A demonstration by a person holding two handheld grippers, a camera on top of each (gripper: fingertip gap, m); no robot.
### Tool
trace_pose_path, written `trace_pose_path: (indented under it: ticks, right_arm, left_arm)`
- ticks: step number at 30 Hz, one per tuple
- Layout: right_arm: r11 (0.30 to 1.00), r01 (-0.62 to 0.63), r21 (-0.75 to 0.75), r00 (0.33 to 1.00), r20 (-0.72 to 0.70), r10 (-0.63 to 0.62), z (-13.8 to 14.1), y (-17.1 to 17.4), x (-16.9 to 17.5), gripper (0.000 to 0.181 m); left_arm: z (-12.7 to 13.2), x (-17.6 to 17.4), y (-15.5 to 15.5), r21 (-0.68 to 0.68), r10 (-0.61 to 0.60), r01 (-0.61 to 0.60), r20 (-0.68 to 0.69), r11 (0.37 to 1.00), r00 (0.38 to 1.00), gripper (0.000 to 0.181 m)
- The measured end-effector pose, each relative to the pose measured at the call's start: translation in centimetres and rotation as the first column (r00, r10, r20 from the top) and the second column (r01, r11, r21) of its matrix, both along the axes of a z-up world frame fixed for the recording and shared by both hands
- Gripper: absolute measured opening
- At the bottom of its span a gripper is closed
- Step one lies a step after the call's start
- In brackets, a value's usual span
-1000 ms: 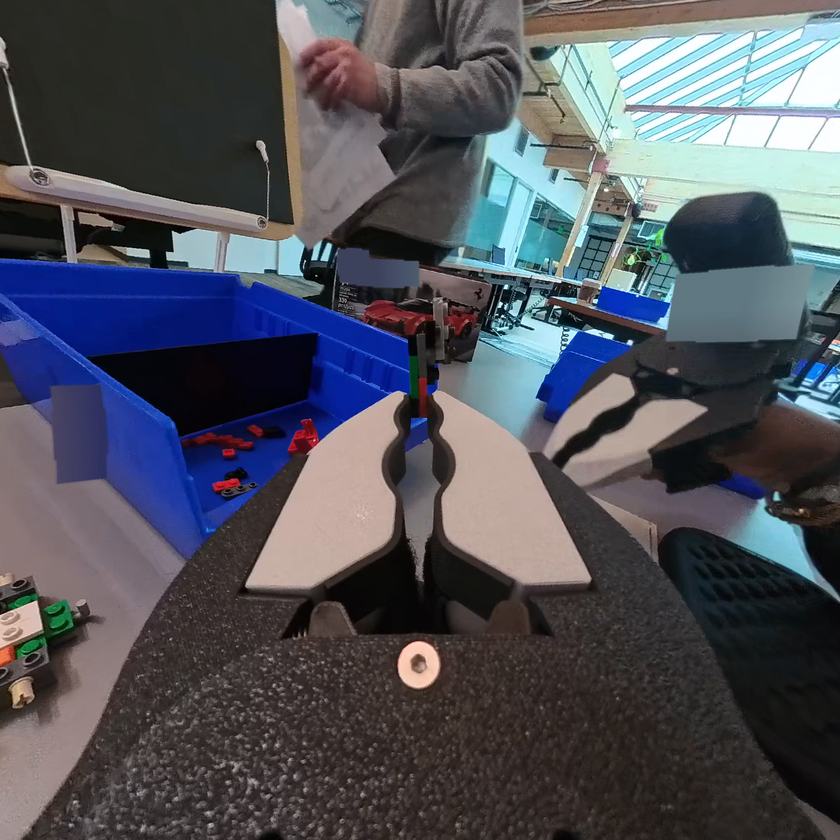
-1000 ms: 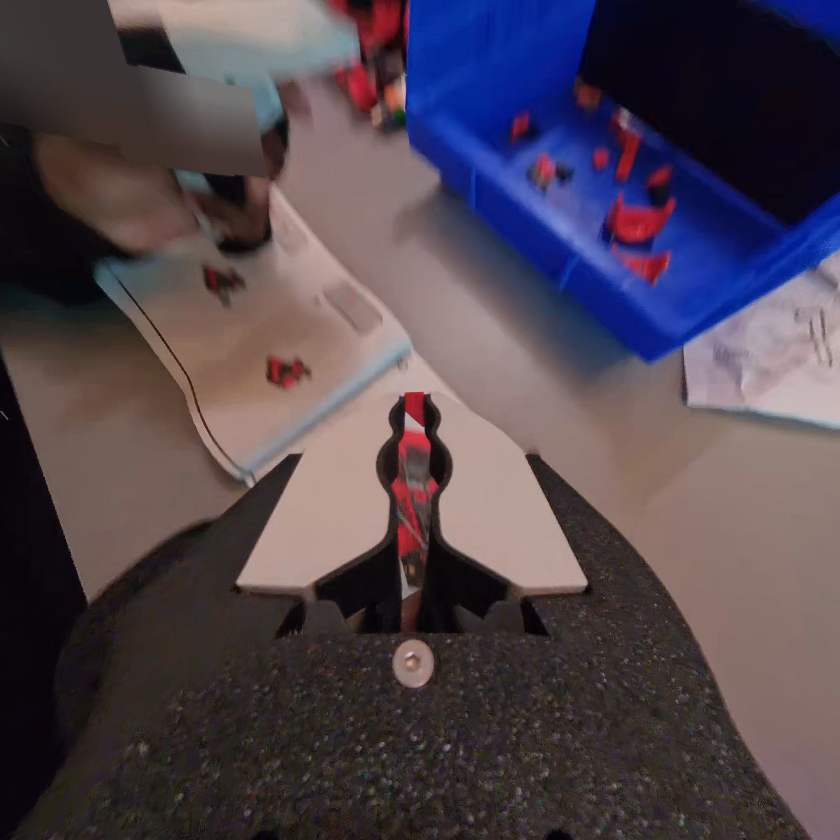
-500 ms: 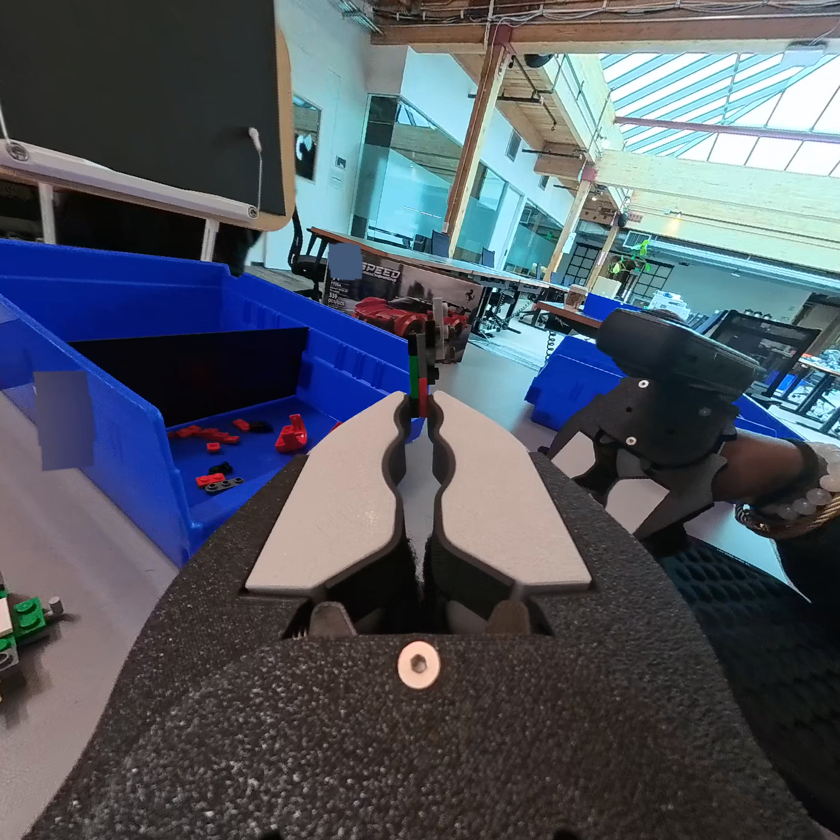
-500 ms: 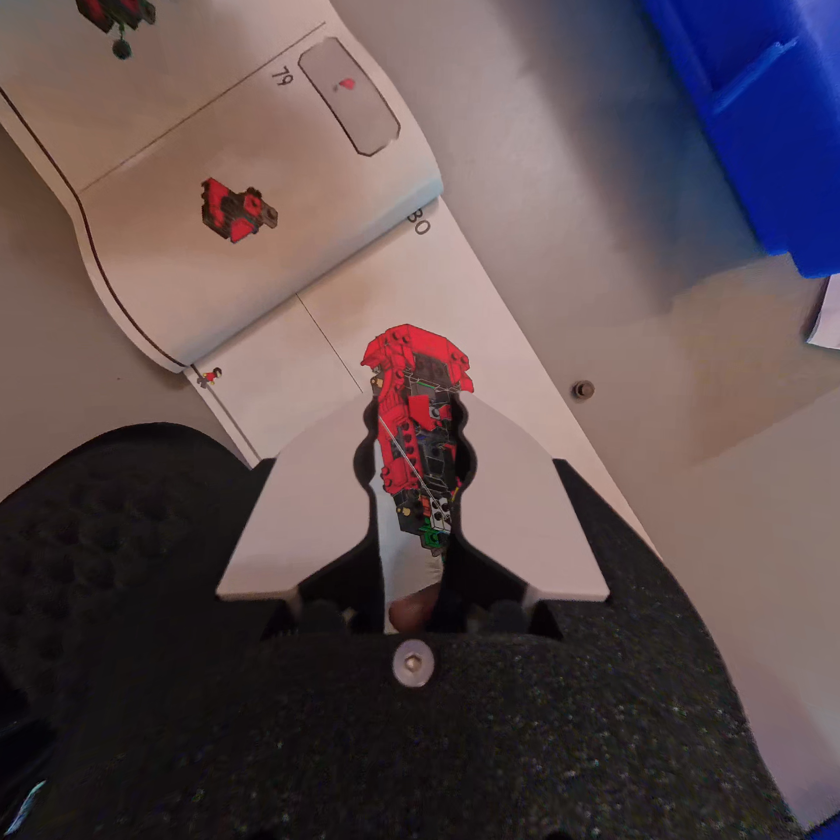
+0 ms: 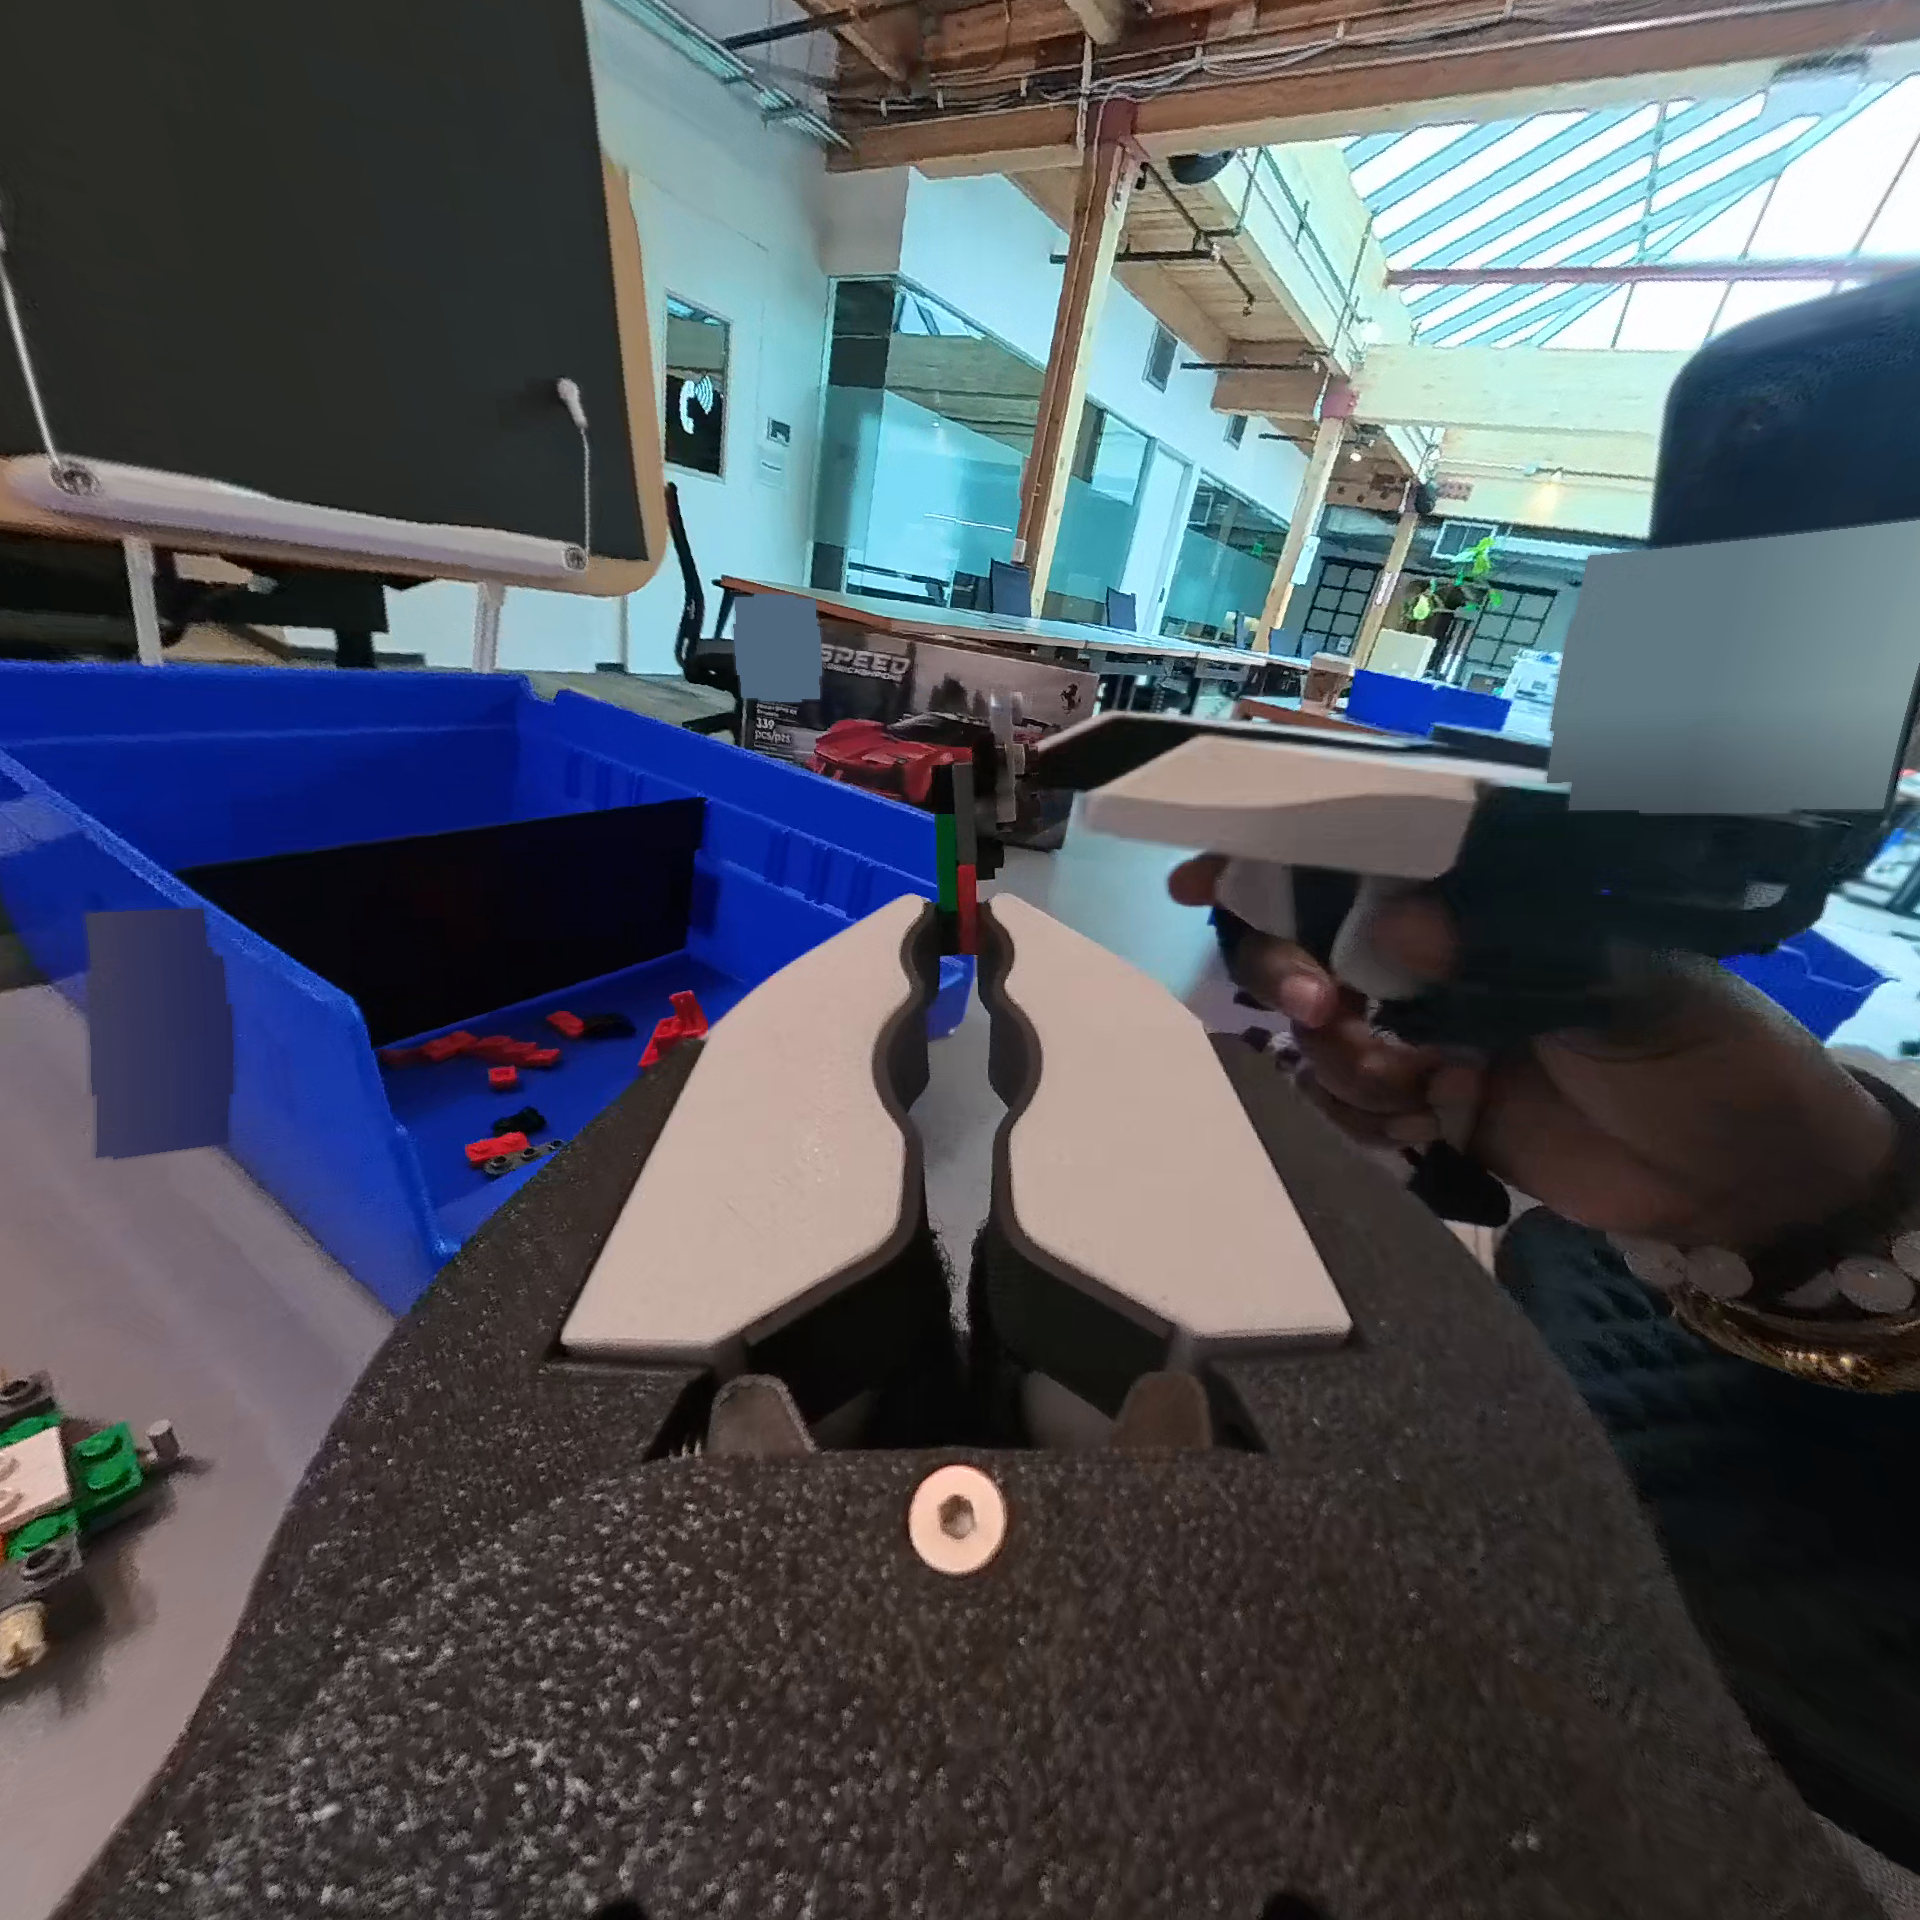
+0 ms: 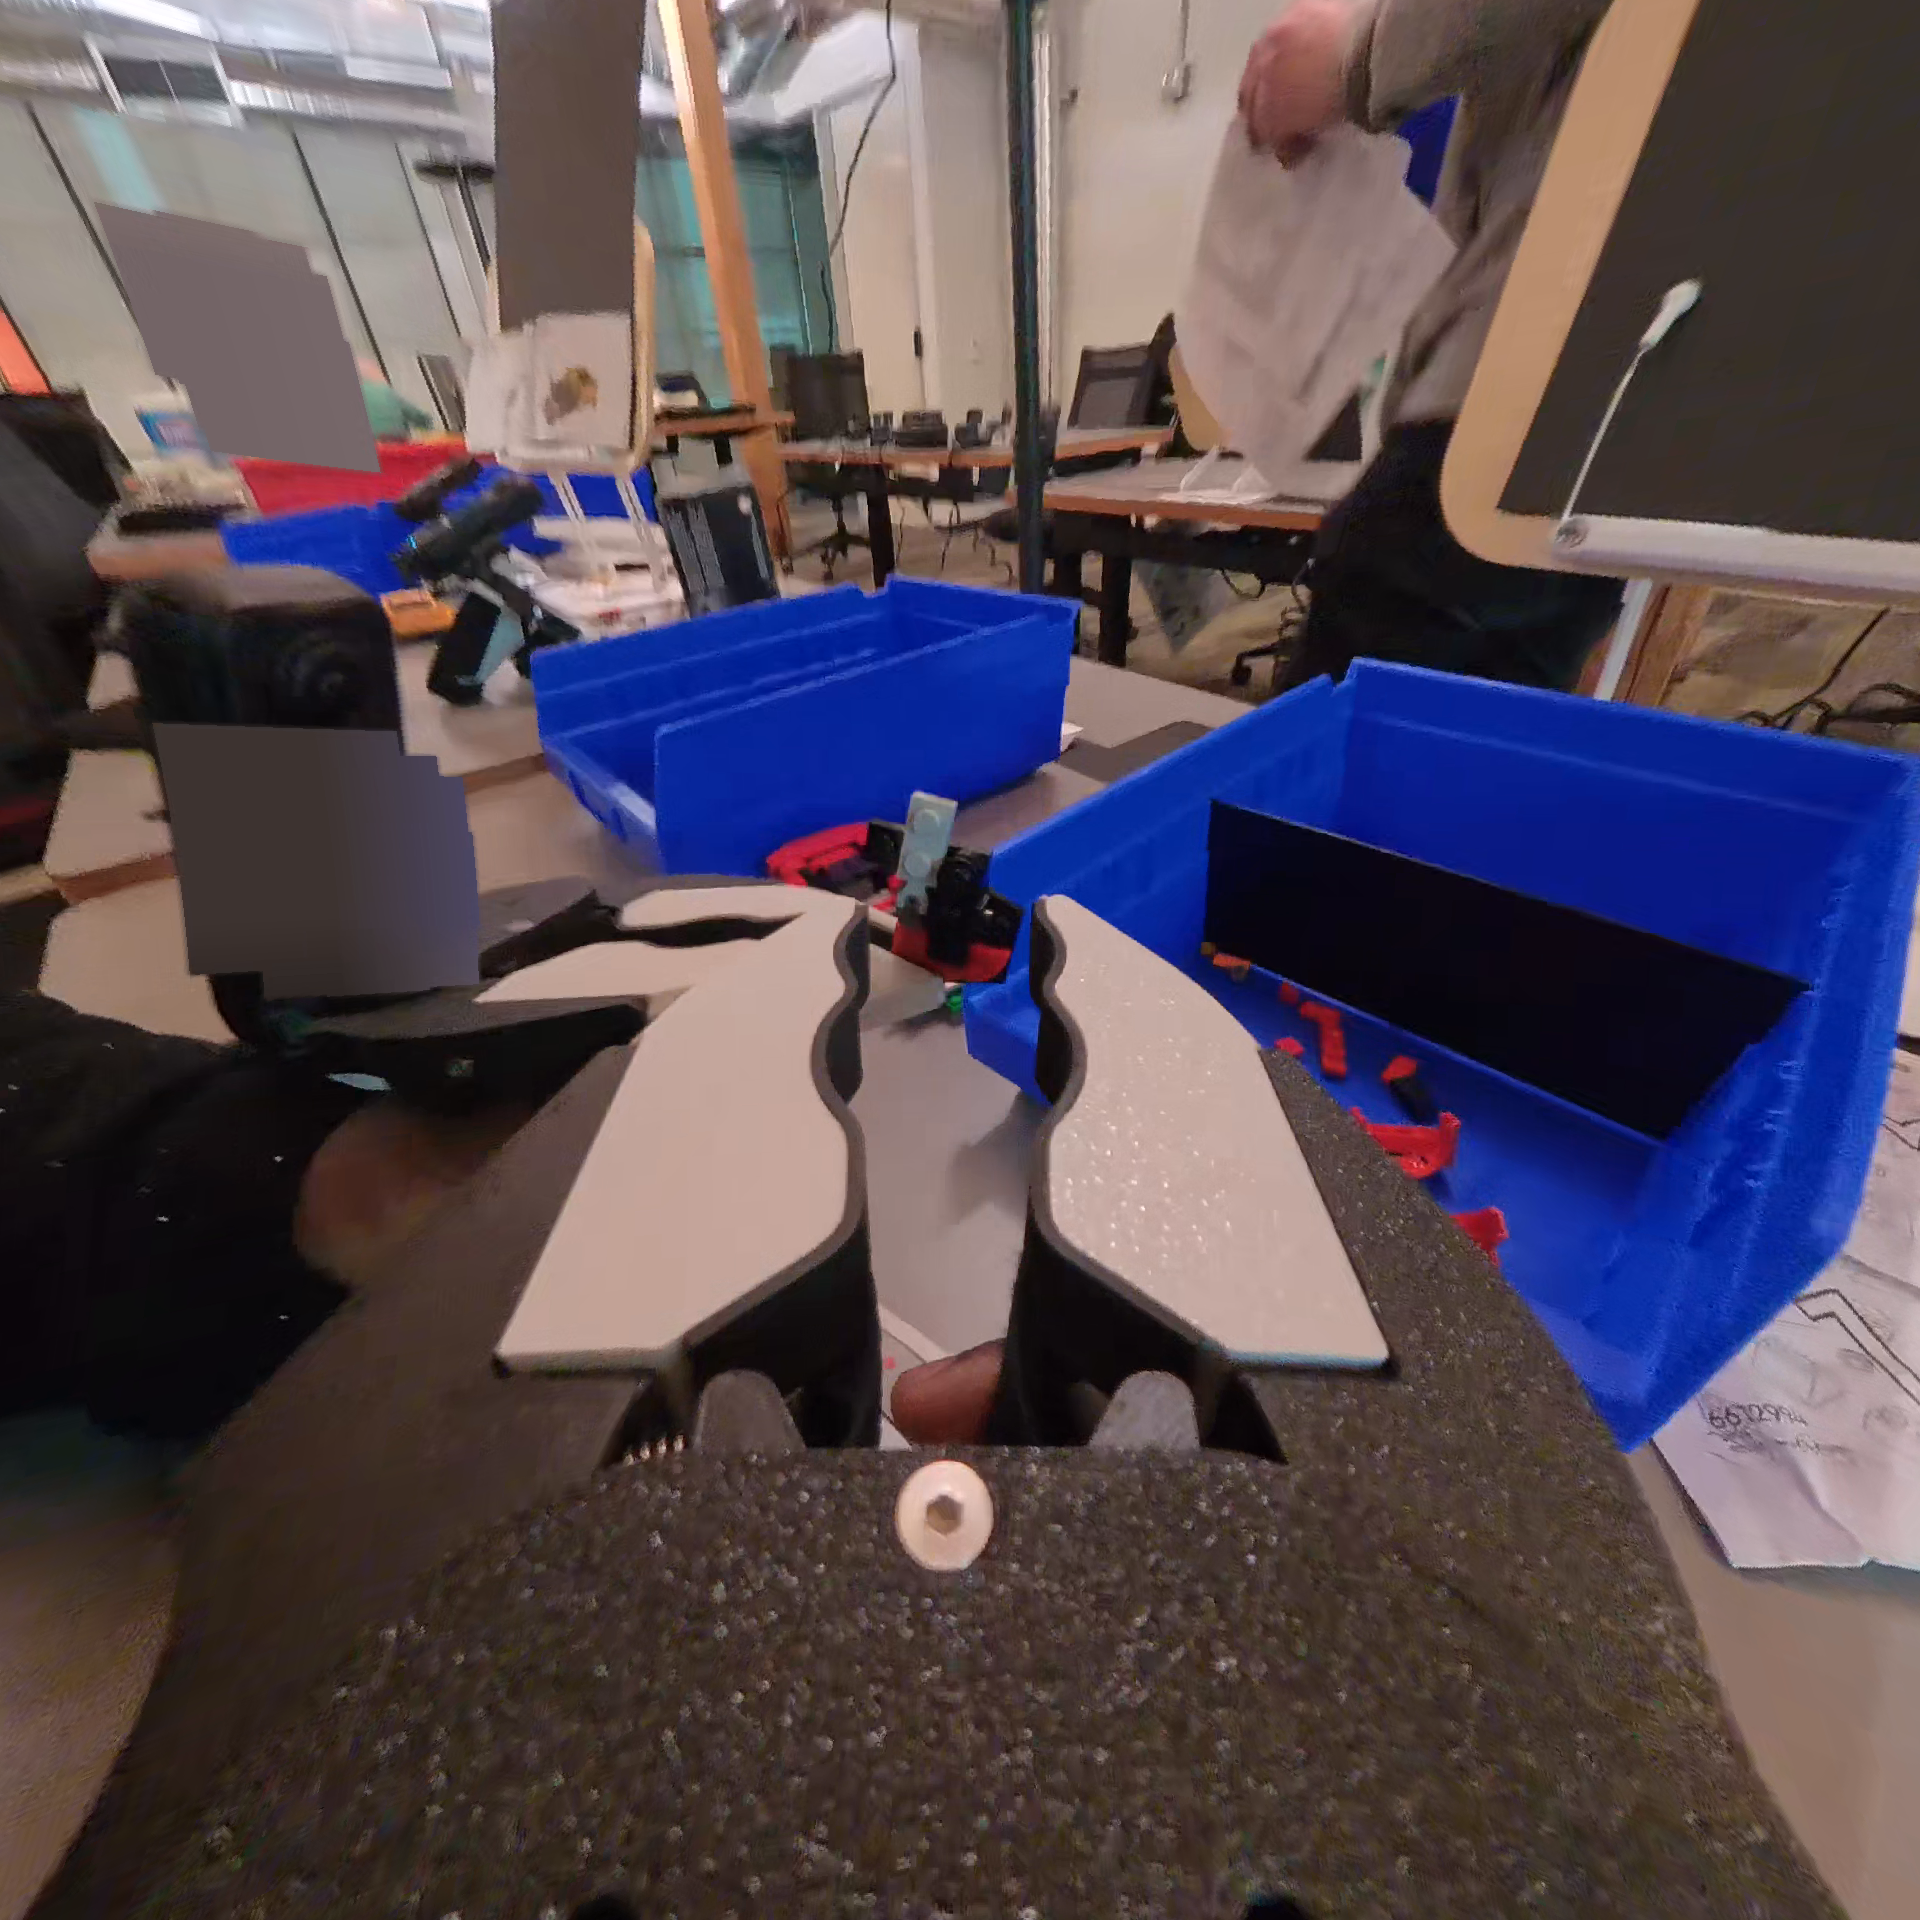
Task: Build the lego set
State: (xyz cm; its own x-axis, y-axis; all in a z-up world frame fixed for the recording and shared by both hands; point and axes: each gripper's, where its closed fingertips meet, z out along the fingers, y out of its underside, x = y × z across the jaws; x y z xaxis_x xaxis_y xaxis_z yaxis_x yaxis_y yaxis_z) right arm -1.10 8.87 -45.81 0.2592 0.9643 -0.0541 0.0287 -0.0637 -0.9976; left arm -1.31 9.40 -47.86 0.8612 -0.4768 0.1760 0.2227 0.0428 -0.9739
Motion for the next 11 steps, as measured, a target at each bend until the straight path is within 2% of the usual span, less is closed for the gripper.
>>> trace_pose_path:
  ticks: [2, 7, 11]
  right_arm:
    - [1.000, 0.000, -0.006, 0.999, 0.045, 0.000, -0.7, 0.0, -0.7, 0.032]
    - [0.999, -0.009, -0.052, 1.000, -0.002, 0.009, -0.8, 0.0, -0.9, 0.026]
    - [0.996, -0.085, -0.036, 0.995, -0.060, 0.082, -0.1, -0.5, -0.4, 0.026]
  left_arm:
    - [0.2, 0.1, -0.2, 0.017, 0.013, -0.013, -0.033, 1.000, 0.999, 0.006]
    - [0.3, 0.5, -0.5, 0.059, 0.058, -0.050, -0.144, 0.997, 0.988, 0.006]
    - [0.8, 1.3, -0.9, 0.141, 0.084, -0.050, -0.250, 0.989, 0.965, 0.010]
